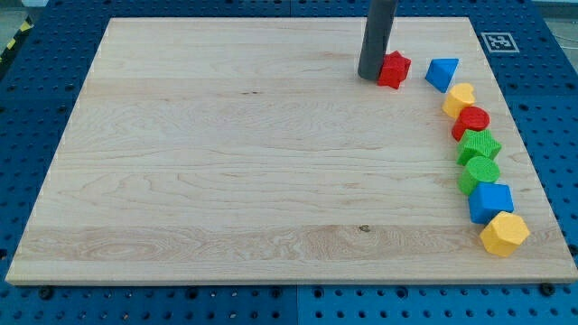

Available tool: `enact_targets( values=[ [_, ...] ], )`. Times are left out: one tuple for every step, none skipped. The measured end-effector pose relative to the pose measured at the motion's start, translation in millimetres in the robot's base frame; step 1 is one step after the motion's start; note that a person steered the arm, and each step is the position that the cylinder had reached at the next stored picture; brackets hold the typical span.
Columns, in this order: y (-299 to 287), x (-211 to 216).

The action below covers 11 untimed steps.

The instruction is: Keep the red star to the right side of the board

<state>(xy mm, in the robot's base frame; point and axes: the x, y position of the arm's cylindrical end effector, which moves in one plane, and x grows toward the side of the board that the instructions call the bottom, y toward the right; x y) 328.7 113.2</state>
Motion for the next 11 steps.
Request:
enact_targets(
  values=[
    [-0.4,29.2],
    [13.9,23.3],
    [25.3,-0.4],
    [25.3,-14.6],
    [16.5,-14.9],
    [28.8,-44.9],
    [48.0,-55.9],
    [49.4,-53.7],
    [30.1,-32.6],
    [38.2,-24.9],
    [72.5,-24.9]
  ],
)
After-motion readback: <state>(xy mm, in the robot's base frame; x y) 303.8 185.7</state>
